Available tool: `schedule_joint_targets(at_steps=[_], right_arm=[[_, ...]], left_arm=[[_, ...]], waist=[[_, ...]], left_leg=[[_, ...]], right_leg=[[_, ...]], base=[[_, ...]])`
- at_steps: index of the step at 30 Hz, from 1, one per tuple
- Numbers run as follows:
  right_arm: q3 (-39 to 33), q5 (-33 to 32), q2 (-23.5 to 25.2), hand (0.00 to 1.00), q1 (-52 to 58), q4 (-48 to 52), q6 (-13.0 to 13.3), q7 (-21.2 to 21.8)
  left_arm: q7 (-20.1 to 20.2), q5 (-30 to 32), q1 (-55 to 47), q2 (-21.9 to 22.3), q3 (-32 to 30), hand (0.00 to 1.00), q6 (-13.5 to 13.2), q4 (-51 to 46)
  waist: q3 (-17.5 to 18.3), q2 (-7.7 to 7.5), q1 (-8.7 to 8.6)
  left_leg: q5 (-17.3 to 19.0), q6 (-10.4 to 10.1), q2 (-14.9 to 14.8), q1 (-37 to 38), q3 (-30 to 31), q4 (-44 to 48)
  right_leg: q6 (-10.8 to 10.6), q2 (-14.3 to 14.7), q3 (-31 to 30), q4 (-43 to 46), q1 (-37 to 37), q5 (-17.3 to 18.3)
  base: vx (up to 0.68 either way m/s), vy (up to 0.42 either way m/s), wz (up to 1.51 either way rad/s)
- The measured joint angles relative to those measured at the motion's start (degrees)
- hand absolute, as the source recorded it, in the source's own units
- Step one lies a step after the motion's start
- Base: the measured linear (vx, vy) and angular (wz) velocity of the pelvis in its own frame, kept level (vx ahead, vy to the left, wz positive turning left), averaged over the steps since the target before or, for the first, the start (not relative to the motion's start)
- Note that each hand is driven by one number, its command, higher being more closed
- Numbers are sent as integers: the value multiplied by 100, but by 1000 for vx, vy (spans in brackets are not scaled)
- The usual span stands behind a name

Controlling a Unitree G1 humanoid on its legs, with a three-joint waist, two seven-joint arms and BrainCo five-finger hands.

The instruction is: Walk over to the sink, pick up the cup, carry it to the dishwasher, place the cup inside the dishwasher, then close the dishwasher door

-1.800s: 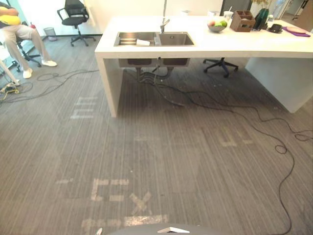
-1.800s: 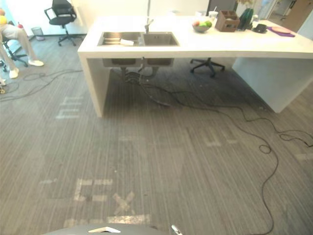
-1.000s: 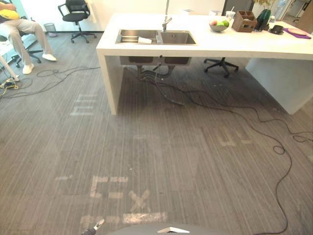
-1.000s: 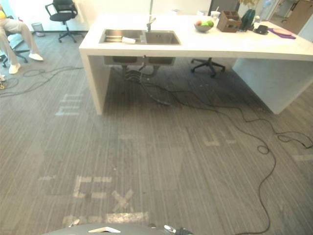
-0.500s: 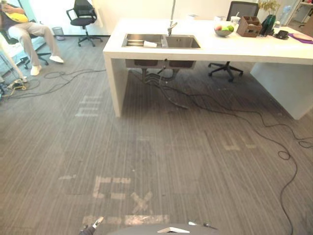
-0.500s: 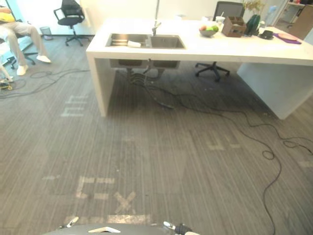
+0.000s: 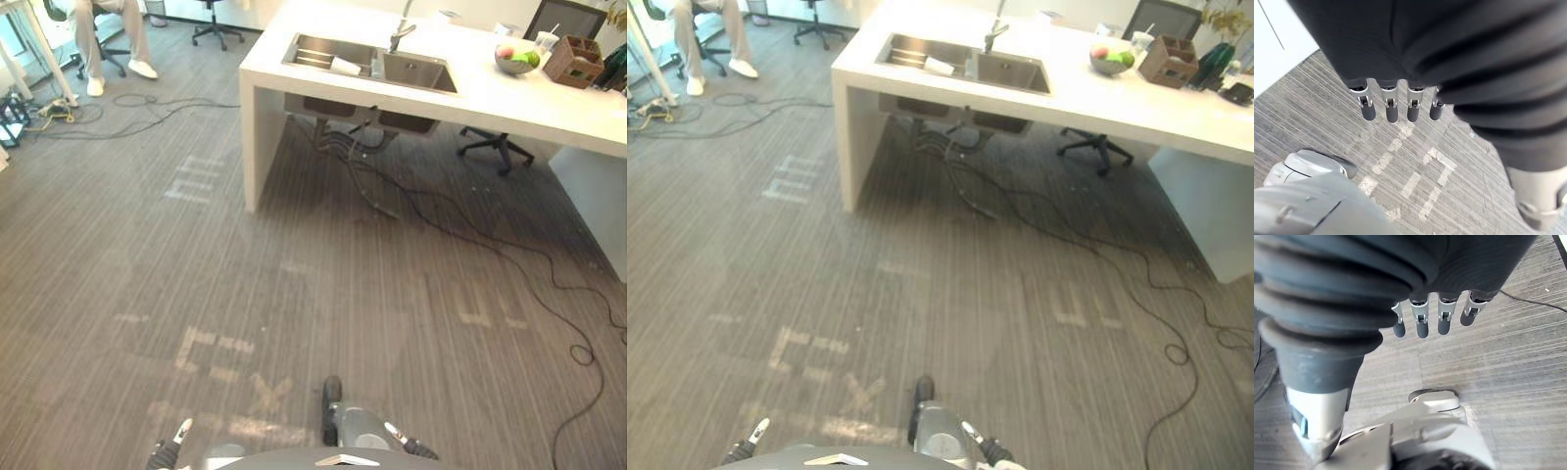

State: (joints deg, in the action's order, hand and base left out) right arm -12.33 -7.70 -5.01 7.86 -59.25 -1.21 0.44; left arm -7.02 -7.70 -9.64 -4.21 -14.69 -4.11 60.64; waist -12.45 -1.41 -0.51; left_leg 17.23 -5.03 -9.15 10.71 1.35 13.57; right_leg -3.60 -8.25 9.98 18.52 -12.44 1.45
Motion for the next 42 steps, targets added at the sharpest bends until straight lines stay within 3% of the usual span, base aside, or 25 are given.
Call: schedule_joint_targets(at_steps=[2,3,4,5,7,9,12,14,15,17,18,20,22,24,25,26,27,28,29,31,34,36,38,41,42], right_arm=[[-41,-145,33,0,182,134,13,18],[-99,-143,-66,0,226,146,-5,37],[-194,-146,-221,0,175,96,-22,28],[-221,-160,-311,0,106,29,-30,53],[-192,-209,-387,0,42,-39,-65,124],[-85,-339,-361,0,27,-143,-91,183],[0,-672,-329,0,-196,-254,-160,202],[-50,-671,-269,0,-357,-184,-194,199],[-207,-661,-143,0,-338,2,-241,219],[-238,-657,-52,0,-326,43,-233,240],[-184,-640,62,0,-346,93,-225,263],[-77,-539,258,0,-331,181,-222,281],[-155,-531,278,0,-335,179,-238,285],[-208,-495,229,0,-358,113,-297,298],[-242,-346,238,0,-366,-23,-303,334],[-243,-311,230,0,-369,-65,-360,345],[-239,-310,215,0,-376,-52,-364,367],[-240,-313,209,0,-383,-27,-368,423],[-239,-316,172,0,-380,-12,-374,445],[-229,-315,107,0,-383,58,-348,455],[-204,-334,134,0,-381,225,-205,454],[-254,-345,182,0,-344,257,-149,438],[-271,-362,205,0,-280,283,-150,421],[-180,-364,156,0,-114,480,-167,424],[-106,-359,135,0,-31,482,-199,434]], left_arm=[[-12,493,-78,46,-122,0,-3,-191],[-17,570,-75,174,-142,0,20,-175],[-18,696,-140,327,-249,0,46,-173],[-18,747,-142,465,-347,0,62,-172],[-30,793,-178,570,-496,0,43,-230],[-29,859,-187,487,-481,0,4,-370],[-34,1062,-135,370,-234,0,-193,-577],[-43,1148,-55,312,-57,0,-326,-590],[-112,1256,-43,305,42,0,-502,-591],[-178,1256,-85,311,162,0,-632,-599],[-222,1251,-80,256,163,0,-723,-599],[-312,1290,71,63,178,0,-827,-608],[-436,1353,178,0,443,0,-911,-582],[-555,1356,237,-110,727,0,-982,-550],[-663,1363,226,-229,1000,0,-1034,-566],[-787,1478,222,-399,1417,0,-1111,-650],[-829,1568,229,-453,1575,0,-1117,-768],[-924,1698,257,-488,1779,0,-1121,-1001],[-1032,1819,319,-445,2039,0,-1120,-1439],[-1290,1974,503,-341,2411,0,-1014,-2272],[-1555,2134,1041,-293,2675,0,-455,-3544],[-1758,2253,1518,-179,2675,0,-137,-4588],[-1819,2479,1795,-175,2659,0,-61,-5400],[-2057,2762,1726,-179,2653,0,-130,-6162],[-2166,2851,1627,-178,2662,0,-208,-6480]], waist=[[137,-49,-10],[222,90,-57],[399,384,-42],[447,573,-45],[415,670,-43],[335,518,7],[292,343,213],[173,279,274],[144,272,282],[144,320,342],[143,312,440],[203,-34,365],[208,2,292],[230,-26,219],[272,-107,206],[365,-201,217],[380,-214,212],[379,-226,196],[374,-224,162],[377,-183,17],[380,-182,-227],[364,-145,-318],[343,-95,-301],[361,-6,-254],[467,-53,-226]], left_leg=[[477,-76,-200,343,33,63],[546,-119,-343,332,165,346],[534,-70,-392,-193,409,1826],[-168,-46,-411,-664,468,3005],[-1038,-91,-742,-1189,302,4479],[-704,-59,-718,-1669,70,5455],[-168,93,-358,-2621,-676,4886],[-162,239,-55,-2927,-1248,3497],[-803,333,288,-2869,-1570,1270],[-1228,295,353,-2742,-1553,-123],[-1991,462,380,-2854,-1614,-56],[-2018,682,396,-3058,-1993,367],[-2000,962,523,-3057,-1992,382],[-1863,1236,747,-2761,-1884,331],[-1679,1269,892,-2454,-1861,255],[-1391,1194,1019,-2043,-1854,69],[-1327,1165,1046,-1903,-1854,4],[-1230,1133,1103,-1693,-1869,-82],[-1179,1106,1204,-1323,-1925,-314],[-1169,1094,1234,-808,-1955,-665],[-1197,1109,1234,-334,-1812,-811],[-1074,905,1228,-61,-1505,-833],[-875,686,1167,156,-1221,-754],[-327,551,1007,437,-1020,-465],[35,522,965,549,-1022,-299]], right_leg=[[-66,-128,54,959,-125,376],[3,11,161,1188,-166,684],[142,319,196,1306,-257,967],[260,576,213,1181,-30,1123],[463,943,206,546,774,1157],[574,1114,142,-193,1703,1051],[600,1149,-216,-964,2509,1002],[516,1051,-412,-1185,2855,1050],[473,977,-591,-1314,3135,1126],[494,1000,-783,-1413,3339,1301],[508,954,-1000,-1462,3495,1658],[621,711,-1201,-1313,3391,1735],[727,635,-1324,-922,3202,1421],[330,562,-1434,-313,3144,998],[-135,497,-1437,435,2991,670],[-1208,440,-1443,1830,2424,-94],[-1345,399,-1460,2452,2152,-498],[-1323,241,-1307,3530,1594,-659],[-1001,-217,-838,4660,906,-599],[-224,-607,-290,5343,129,-182],[-62,-623,280,4296,-381,550],[23,-419,729,2214,-311,719],[114,-175,720,355,-83,420],[78,16,286,-277,149,-138],[239,-3,149,-129,198,-242]], base=[[538,-495,17],[615,-446,-6],[643,-370,-25],[791,-434,-32],[727,-364,-24],[691,-309,-27],[588,-159,-72],[592,-2,-73],[596,66,-69],[539,128,-84],[561,215,-77],[571,245,-20],[512,275,36],[536,291,48],[600,250,32],[584,229,18],[460,170,-6],[334,148,-22],[326,153,-23],[477,199,-10],[342,64,26],[396,-55,60],[431,-146,69],[387,-215,58],[416,-315,32]])
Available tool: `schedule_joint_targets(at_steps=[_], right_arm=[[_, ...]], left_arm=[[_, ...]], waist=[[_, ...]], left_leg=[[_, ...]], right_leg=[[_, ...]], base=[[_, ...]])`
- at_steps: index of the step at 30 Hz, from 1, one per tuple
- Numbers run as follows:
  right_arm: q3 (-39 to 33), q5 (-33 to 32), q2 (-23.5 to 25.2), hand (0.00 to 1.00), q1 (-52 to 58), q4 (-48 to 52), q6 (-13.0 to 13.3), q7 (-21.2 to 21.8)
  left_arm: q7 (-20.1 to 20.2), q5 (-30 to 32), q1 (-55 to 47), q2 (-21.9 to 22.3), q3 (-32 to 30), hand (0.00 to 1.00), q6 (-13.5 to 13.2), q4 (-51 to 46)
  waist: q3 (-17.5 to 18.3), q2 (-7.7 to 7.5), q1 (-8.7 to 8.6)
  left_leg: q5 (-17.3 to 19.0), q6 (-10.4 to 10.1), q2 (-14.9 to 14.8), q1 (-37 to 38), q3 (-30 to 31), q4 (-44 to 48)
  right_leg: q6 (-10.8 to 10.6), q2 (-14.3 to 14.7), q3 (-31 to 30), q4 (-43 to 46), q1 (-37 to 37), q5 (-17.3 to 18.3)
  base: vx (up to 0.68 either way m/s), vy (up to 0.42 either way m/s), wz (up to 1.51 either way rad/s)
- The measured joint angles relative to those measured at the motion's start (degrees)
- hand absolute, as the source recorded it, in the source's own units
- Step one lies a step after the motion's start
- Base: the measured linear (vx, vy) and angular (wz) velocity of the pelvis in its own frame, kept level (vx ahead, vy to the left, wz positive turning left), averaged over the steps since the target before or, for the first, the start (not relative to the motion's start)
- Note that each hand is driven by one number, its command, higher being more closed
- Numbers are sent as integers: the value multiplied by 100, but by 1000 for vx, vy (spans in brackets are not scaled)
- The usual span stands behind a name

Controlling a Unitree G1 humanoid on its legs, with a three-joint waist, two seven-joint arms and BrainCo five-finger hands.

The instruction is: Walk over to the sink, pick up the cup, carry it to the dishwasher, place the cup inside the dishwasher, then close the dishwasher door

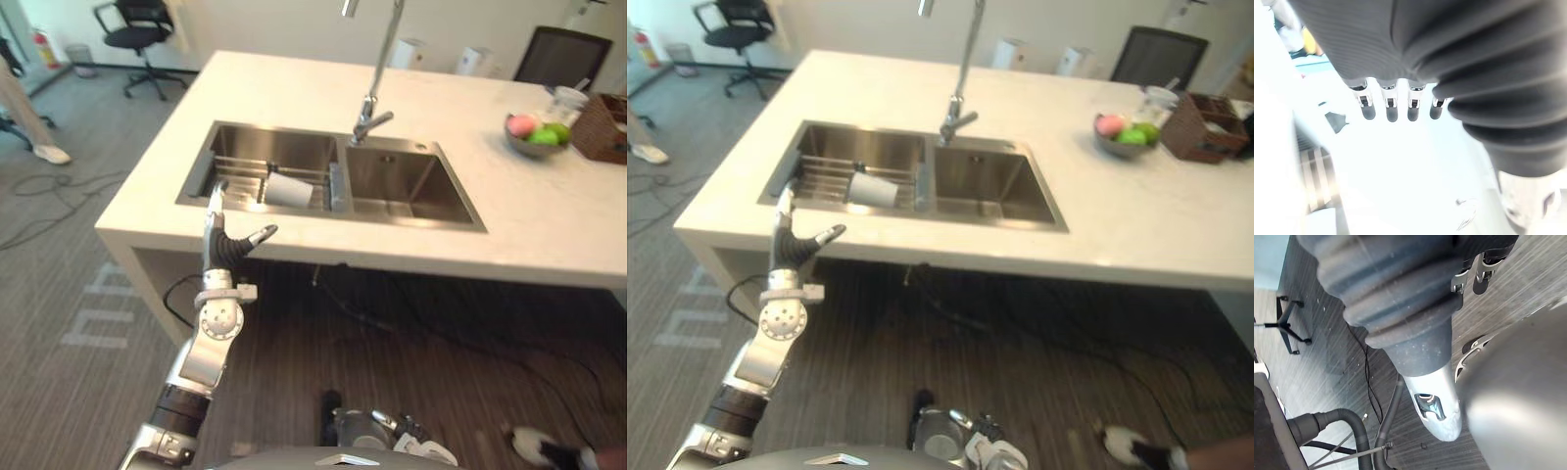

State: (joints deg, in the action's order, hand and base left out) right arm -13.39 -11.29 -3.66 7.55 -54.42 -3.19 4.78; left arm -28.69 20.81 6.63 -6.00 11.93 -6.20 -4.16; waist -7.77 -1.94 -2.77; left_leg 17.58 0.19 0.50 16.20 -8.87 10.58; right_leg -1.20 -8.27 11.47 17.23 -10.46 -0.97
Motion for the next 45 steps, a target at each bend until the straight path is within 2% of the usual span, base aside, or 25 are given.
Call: schedule_joint_targets(at_steps=[1,2,3,4,5,6,7,8,9,10,11,12,13,14,15,16,17,19,23,25,28,33,38,45], right_arm=[[-7,-15,-151,0,20,25,-66,31],[14,8,-234,0,47,40,-105,34],[69,40,-381,0,60,59,-198,43],[142,47,-433,0,61,60,-234,56],[140,44,-438,0,65,78,-290,60],[141,44,-469,0,78,135,-379,62],[153,46,-501,0,127,168,-500,59],[233,46,-531,0,179,151,-570,59],[359,50,-551,0,196,86,-619,66],[377,51,-561,0,163,9,-646,88],[378,66,-599,0,66,-165,-681,132],[367,108,-616,0,11,-244,-688,150],[357,213,-659,0,-72,-380,-703,172],[339,270,-696,0,-133,-496,-700,214],[304,269,-708,0,-136,-508,-701,229],[316,275,-689,0,-150,-522,-705,222],[363,275,-624,0,-133,-505,-695,227],[366,292,-587,0,-143,-508,-671,229],[423,355,-595,0,-155,-505,-656,227],[438,451,-600,0,-176,-505,-671,222],[617,458,-644,0,-221,-509,-717,214],[660,497,-667,0,-287,-508,-747,210],[880,531,-687,0,-365,-505,-830,193],[895,715,-666,0,-397,-504,-829,97]], left_arm=[[-135,91,-135,79,9,0,-118,-149],[-201,93,-220,120,22,0,-144,-243],[-260,93,-305,151,106,0,-206,-424],[-281,91,-316,155,167,0,-251,-558],[-267,93,-315,184,213,0,-306,-701],[-195,93,-321,277,226,0,-351,-834],[-90,98,-324,362,256,0,-414,-903],[36,179,-337,382,300,0,-433,-900],[267,363,-337,349,446,0,-466,-902],[471,515,-323,315,556,0,-466,-899],[797,673,-267,243,814,0,-427,-871],[931,745,-233,209,939,0,-403,-816],[1246,763,-131,142,1152,0,-258,-661],[1546,748,-9,94,1232,0,-10,-468],[1654,743,62,56,1272,0,133,-363],[1797,744,101,-114,1296,0,409,-201],[1900,749,107,-326,1292,0,648,-123],[1986,759,107,-637,1292,0,905,-80],[2267,1163,128,-1161,1271,0,1283,229],[2440,1268,223,-1359,1271,0,1366,340],[2594,1525,489,-1624,1216,0,1439,550],[2708,1718,753,-1739,1067,0,1501,774],[2704,1853,976,-1830,1066,0,1488,832],[2781,2342,1050,-1834,1263,0,1237,984]], waist=[[63,239,59],[184,360,70],[334,538,81],[342,567,75],[309,575,48],[252,573,53],[261,617,106],[285,598,149],[324,561,178],[347,543,185],[366,542,198],[367,544,199],[382,570,182],[389,623,151],[402,663,139],[466,678,122],[499,569,42],[533,482,15],[553,522,-78],[551,527,-83],[546,532,-129],[544,577,-253],[520,537,-361],[509,501,-423]], left_leg=[[216,-186,-237,120,-14,140],[242,-255,-362,123,-40,150],[213,-417,-548,69,-47,328],[111,-575,-663,-150,-63,820],[-4,-710,-833,-540,-59,1687],[-146,-806,-1124,-999,-170,2679],[-160,-827,-1548,-1276,-489,3446],[-104,-729,-1784,-1332,-737,3533],[-57,-631,-1891,-1383,-932,3161],[-71,-569,-1870,-1458,-1034,2623],[-164,-516,-1693,-1567,-1007,1721],[-294,-491,-1585,-1577,-940,1214],[-684,-498,-1340,-1548,-726,248],[-1281,-494,-1169,-1478,-542,-460],[-1733,-507,-1125,-1455,-493,-673],[-1963,-610,-1083,-1311,-558,-855],[-1970,-586,-1020,-1220,-632,-1000],[-1994,-551,-943,-1193,-767,-1198],[-2051,-471,-756,-1055,-872,-1499],[-2049,-471,-736,-1028,-884,-1502],[-2048,-475,-739,-1000,-882,-1506],[-2057,-488,-757,-982,-927,-1543],[-2055,-486,-744,-924,-1001,-1546],[-2041,-487,-740,-913,-1089,-1546]], right_leg=[[30,108,62,385,-20,85],[35,216,94,467,-54,269],[78,366,208,555,-59,538],[99,370,294,539,20,632],[137,374,394,421,185,659],[184,461,488,234,429,689],[243,599,556,-22,824,727],[274,653,616,-252,1114,736],[277,678,650,-542,1415,729],[266,680,642,-743,1519,689],[241,666,617,-943,1549,605],[218,650,596,-1021,1550,567],[185,646,515,-1073,1541,522],[154,682,417,-1080,1519,534],[128,736,360,-1088,1516,548],[62,755,181,-1098,1533,560],[4,705,98,-1115,1511,572],[-66,640,-16,-1212,1427,537],[-181,559,-97,-1456,1480,437],[-189,548,-107,-1521,1534,414],[-170,558,-90,-1660,1604,344],[-156,589,-96,-1828,1658,221],[-172,583,-152,-1985,1745,105],[-173,590,-241,-2099,1757,18]], base=[[429,-329,26],[435,-316,13],[437,-282,19],[514,-371,39],[409,-316,45],[355,-313,40],[327,-261,16],[377,-299,3],[299,-231,-5],[266,-175,-8],[197,-82,-12],[315,-5,-19],[312,79,-30],[301,104,-35],[193,120,-51],[161,109,-45],[140,106,-44],[77,81,-26],[44,79,-9],[14,31,-3],[0,0,0],[-33,-7,-7],[-29,2,-7],[-12,0,-7]])
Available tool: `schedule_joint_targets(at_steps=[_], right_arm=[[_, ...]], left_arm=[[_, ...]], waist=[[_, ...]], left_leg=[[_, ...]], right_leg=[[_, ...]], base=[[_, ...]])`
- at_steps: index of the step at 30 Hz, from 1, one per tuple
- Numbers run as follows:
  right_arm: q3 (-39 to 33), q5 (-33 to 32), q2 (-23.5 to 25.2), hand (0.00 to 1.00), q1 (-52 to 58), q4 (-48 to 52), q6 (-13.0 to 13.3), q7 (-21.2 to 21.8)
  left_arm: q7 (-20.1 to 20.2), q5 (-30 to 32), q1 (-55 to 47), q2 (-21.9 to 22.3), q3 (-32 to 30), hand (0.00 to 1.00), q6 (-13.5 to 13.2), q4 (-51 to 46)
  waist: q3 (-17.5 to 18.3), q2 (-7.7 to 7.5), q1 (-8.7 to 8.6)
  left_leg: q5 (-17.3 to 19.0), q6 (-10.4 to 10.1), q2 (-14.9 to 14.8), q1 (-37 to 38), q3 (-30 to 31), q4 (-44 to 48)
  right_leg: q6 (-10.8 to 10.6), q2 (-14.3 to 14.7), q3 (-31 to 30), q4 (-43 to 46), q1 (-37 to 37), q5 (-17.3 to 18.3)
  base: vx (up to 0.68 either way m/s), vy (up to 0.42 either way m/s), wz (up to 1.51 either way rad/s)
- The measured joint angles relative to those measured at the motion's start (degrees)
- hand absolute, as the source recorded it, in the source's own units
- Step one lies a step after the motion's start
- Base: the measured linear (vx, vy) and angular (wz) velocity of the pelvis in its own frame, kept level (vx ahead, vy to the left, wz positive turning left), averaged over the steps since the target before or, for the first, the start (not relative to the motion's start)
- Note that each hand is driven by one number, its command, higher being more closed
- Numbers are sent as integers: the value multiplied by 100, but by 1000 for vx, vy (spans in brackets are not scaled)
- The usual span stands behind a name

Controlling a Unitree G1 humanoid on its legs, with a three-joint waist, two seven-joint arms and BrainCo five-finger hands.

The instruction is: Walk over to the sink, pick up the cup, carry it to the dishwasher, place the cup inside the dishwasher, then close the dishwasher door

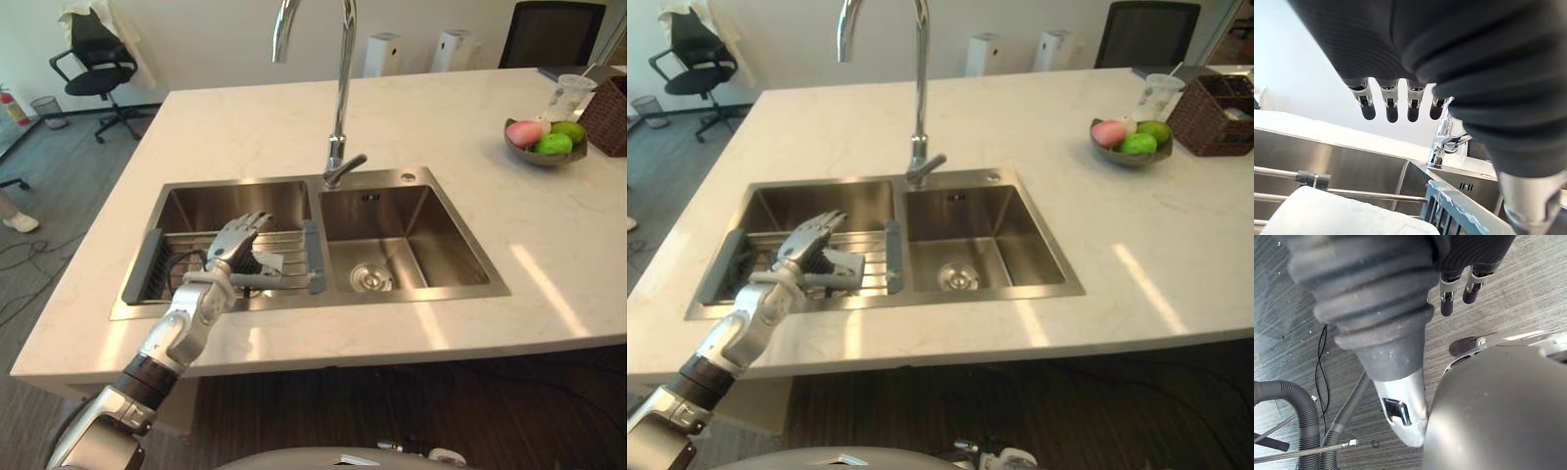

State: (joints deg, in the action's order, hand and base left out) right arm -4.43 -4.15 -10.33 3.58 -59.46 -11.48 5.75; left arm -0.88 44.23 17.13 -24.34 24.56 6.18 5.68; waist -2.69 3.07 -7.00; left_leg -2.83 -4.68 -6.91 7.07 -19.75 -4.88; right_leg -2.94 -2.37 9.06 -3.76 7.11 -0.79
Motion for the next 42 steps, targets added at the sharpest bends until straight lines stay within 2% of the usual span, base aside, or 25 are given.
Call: schedule_joint_targets(at_steps=[4,8,11,15,23,27,32,42], right_arm=[[123,7,2,0,-66,-1,0,-7],[142,6,8,0,-76,-6,3,-15],[155,5,-1,0,-73,-14,6,-18],[158,5,4,0,-94,-13,15,-21],[124,6,3,0,-87,-20,41,-8],[83,5,12,0,-98,-6,45,0],[-44,4,38,0,-92,-7,41,15],[-124,7,67,0,-71,-3,37,30]], left_arm=[[168,461,11,-46,411,0,-177,206],[381,696,91,-46,570,0,-176,269],[412,784,182,-67,718,0,-104,380],[403,790,194,-104,778,0,38,449],[105,861,305,-110,821,0,167,903],[-68,626,499,-116,821,0,239,1164],[-498,358,647,-149,648,0,387,1488],[-460,443,661,-165,255,0,376,1769]], waist=[[-2,-15,-108],[3,-28,-151],[4,-29,-142],[2,-34,-247],[3,-35,-267],[6,-32,-318],[7,-32,-367],[7,-32,-366]], left_leg=[[16,-6,6,8,-91,1],[20,-12,-2,38,-135,1],[47,-16,-7,132,-227,0],[55,-9,5,171,-242,0],[70,-12,4,178,-322,0],[84,-11,10,158,-387,0],[97,-23,6,156,-392,1],[98,-26,5,155,-397,0]], right_leg=[[-7,23,-83,-81,-4,-63],[0,34,-133,-81,-2,-75],[0,39,-224,-82,42,-83],[-10,26,-241,-112,69,-85],[-16,31,-352,-115,30,-86],[-24,28,-384,-90,-28,-99],[-27,34,-385,-82,-31,-104],[-26,32,-389,-83,-36,-105]], base=[[3,-4,-11],[-12,-9,-6],[-26,-1,-14],[-37,-1,-2],[-6,-5,-5],[5,-4,-8],[0,0,0],[0,0,0]])
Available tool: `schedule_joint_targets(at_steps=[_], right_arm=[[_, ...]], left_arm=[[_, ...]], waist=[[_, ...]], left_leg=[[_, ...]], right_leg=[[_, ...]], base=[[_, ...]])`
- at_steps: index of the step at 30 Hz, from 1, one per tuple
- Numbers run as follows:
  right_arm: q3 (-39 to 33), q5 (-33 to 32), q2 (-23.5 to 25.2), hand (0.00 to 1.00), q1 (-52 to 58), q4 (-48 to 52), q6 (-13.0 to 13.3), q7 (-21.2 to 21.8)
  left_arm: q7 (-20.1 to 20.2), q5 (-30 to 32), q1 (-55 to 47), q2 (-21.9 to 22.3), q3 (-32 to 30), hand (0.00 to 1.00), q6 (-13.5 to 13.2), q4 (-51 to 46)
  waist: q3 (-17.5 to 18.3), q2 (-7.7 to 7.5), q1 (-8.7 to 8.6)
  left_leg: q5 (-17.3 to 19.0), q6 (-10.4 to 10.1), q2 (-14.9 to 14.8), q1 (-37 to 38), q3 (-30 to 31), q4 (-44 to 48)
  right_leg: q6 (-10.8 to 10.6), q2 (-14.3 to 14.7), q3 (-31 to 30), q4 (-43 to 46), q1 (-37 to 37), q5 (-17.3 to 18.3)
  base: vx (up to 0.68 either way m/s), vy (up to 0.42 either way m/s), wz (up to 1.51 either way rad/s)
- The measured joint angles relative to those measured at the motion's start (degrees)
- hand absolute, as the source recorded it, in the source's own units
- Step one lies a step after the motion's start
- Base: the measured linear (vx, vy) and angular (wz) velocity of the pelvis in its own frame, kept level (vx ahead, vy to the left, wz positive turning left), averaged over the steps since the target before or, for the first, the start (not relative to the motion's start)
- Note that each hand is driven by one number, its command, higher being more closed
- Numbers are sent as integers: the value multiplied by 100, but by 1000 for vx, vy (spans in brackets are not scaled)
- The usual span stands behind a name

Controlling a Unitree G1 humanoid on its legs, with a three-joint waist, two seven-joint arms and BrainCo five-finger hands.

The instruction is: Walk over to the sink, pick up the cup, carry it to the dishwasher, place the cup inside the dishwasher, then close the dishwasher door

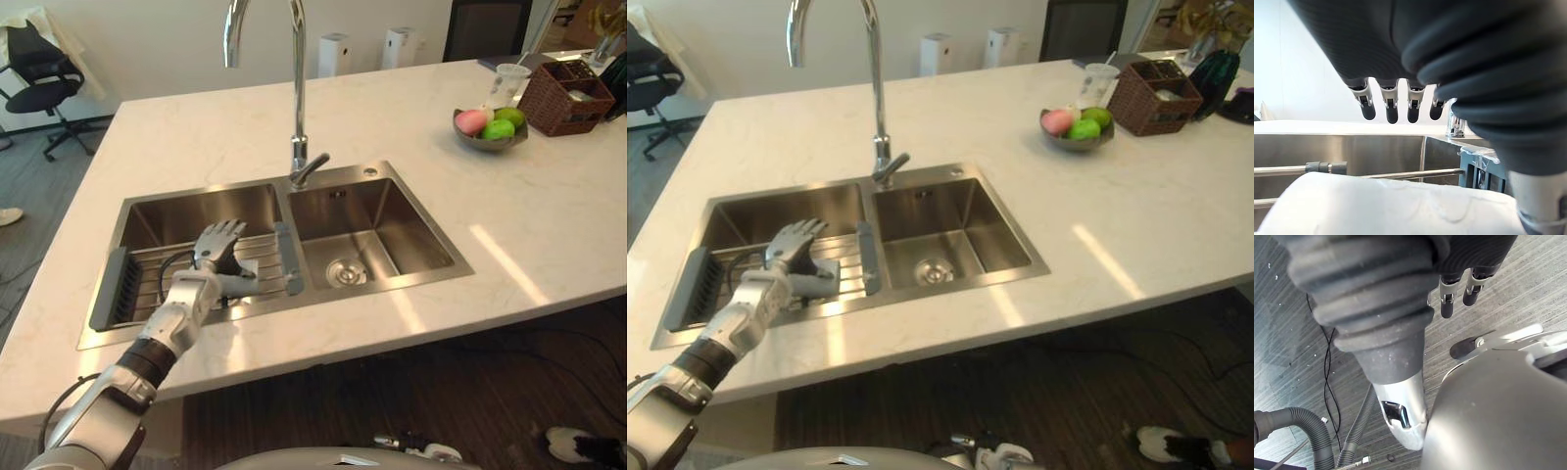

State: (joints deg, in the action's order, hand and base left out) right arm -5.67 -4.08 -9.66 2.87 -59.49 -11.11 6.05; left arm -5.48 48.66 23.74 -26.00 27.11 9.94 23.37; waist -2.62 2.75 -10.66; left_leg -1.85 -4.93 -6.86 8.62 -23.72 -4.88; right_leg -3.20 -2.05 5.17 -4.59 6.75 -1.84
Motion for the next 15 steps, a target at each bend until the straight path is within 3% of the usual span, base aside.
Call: schedule_joint_targets(at_steps=[15], right_arm=[[-17,11,3,0,28,4,15,11]], left_arm=[[509,455,4,-217,-5,0,-364,-2]], waist=[[0,0,36]], left_leg=[[3,-5,1,0,14,0]], right_leg=[[0,-1,14,1,7,1]], base=[[0,0,0]])
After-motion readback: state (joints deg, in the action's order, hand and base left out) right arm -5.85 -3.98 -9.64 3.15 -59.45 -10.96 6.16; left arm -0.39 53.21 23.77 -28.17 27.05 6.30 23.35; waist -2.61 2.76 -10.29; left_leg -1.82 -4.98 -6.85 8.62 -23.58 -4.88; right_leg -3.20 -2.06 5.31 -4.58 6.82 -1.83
